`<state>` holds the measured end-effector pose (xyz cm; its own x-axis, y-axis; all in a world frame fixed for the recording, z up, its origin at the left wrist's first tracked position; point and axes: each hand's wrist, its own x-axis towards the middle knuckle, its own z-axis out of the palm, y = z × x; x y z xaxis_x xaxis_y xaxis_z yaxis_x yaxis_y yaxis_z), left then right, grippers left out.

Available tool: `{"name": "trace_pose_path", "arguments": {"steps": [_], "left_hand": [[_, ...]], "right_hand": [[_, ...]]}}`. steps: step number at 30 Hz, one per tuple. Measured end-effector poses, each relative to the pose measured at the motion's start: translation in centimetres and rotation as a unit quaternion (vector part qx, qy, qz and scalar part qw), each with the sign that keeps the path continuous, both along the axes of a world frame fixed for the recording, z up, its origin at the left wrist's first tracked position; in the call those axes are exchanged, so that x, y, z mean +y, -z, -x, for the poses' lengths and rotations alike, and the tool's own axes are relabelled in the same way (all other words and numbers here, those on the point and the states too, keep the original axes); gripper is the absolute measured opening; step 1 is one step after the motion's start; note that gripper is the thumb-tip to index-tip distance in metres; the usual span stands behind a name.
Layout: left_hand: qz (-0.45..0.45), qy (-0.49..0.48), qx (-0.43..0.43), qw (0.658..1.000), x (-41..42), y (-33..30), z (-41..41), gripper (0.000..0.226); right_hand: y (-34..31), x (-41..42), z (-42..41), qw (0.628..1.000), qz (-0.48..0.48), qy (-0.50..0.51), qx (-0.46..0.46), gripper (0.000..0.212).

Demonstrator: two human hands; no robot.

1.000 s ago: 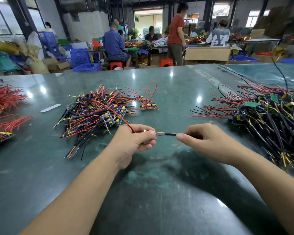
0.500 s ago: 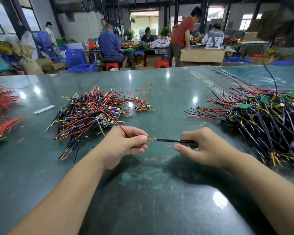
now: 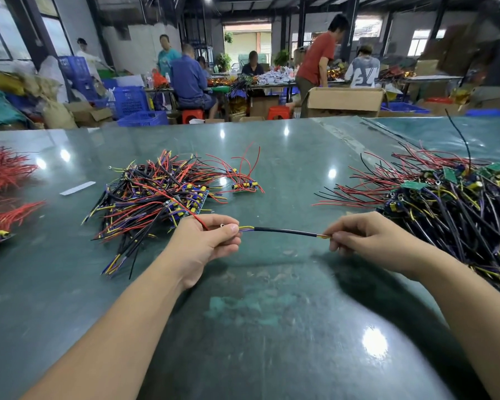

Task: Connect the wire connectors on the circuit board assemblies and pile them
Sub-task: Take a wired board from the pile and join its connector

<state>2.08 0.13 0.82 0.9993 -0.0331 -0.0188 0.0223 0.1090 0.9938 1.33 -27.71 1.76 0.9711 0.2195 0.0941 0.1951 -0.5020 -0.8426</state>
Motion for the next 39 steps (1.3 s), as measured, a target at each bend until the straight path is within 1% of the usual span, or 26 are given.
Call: {"name": "trace_pose_path", "arguments": {"steps": [4,8,9,10,11,12,13,14,15,17,19,20,22,25,28,31,35,37,39], "left_hand": [[0.005,0.000,0.000,1.000,-0.1,0.0,-0.2,0.009],[0.013,0.000,0.006,1.000,-0.8,0.3,-0.1,0.008],[0.014,-0.003,0.005,1.000,-0.9,0.3,0.0,0.008],[0.016,-0.007,0.004,1.000,-1.0,0.4,0.1,0.008],[0.018,-0.012,0.003,1.000,-1.1,0.4,0.1,0.008],[0.021,-0.015,0.003,1.000,-1.1,0.4,0.1,0.008],[0.023,-0.017,0.002,1.000,-1.2,0.4,0.1,0.008],[0.024,-0.015,0.001,1.000,-1.3,0.4,0.2,0.008],[0.023,-0.008,0.000,1.000,-1.4,0.3,0.2,0.009],[0.017,0.016,-0.004,1.000,-1.8,0.4,0.5,0.010],[0.007,0.049,-0.008,0.999,-2.3,0.5,0.8,0.012],[0.001,0.069,-0.012,0.998,-2.4,0.5,0.9,0.012],[-0.006,0.104,-0.023,0.994,-2.5,0.5,1.1,0.014],[-0.013,0.133,-0.034,0.990,-2.4,0.4,1.2,0.014],[-0.012,0.148,-0.039,0.988,-2.4,0.3,1.3,0.014],[0.009,0.151,-0.040,0.988,-2.5,0.2,1.5,0.007],[0.087,0.154,-0.019,0.984,-2.5,-0.2,1.3,0.019],[0.104,0.154,-0.004,0.983,-2.5,-0.5,1.2,0.026],[0.107,0.151,0.002,0.983,-2.4,-0.6,1.2,0.029]], "right_hand": [[-0.2,0.3,-0.4,0.995,-0.026,0.050,-0.077,0.025],[-0.2,0.2,-0.5,0.988,0.037,0.085,-0.127,0.030],[-0.2,0.3,-0.3,0.984,0.074,0.089,-0.137,0.026],[-0.1,0.6,-0.1,0.976,0.136,0.090,-0.146,0.017],[0.0,0.8,0.1,0.960,0.215,0.093,-0.154,0.013],[0.2,0.9,0.3,0.936,0.294,0.103,-0.163,0.027],[0.5,1.2,0.5,0.918,0.338,0.110,-0.174,0.039],[0.5,1.8,0.8,0.910,0.345,0.116,-0.198,0.045],[0.5,2.5,1.2,0.911,0.326,0.108,-0.228,0.045],[0.6,4.5,1.6,0.916,0.280,0.065,-0.280,0.037],[1.2,6.4,1.7,0.917,0.269,0.028,-0.293,0.030],[1.3,7.0,1.6,0.922,0.268,0.017,-0.279,0.028],[1.4,7.4,1.6,0.943,0.251,-0.004,-0.218,0.029],[1.0,6.8,1.7,0.977,0.174,-0.030,-0.117,0.031],[0.8,6.4,1.7,0.990,0.106,-0.047,-0.081,0.028],[0.7,6.5,1.7,0.995,0.060,-0.038,-0.070,0.029],[0.6,6.7,1.6,0.994,0.027,-0.015,-0.107,0.029],[0.6,6.8,1.7,0.993,0.015,-0.013,-0.117,0.029],[0.6,6.8,1.7,0.994,0.014,-0.010,-0.107,0.028]]}}
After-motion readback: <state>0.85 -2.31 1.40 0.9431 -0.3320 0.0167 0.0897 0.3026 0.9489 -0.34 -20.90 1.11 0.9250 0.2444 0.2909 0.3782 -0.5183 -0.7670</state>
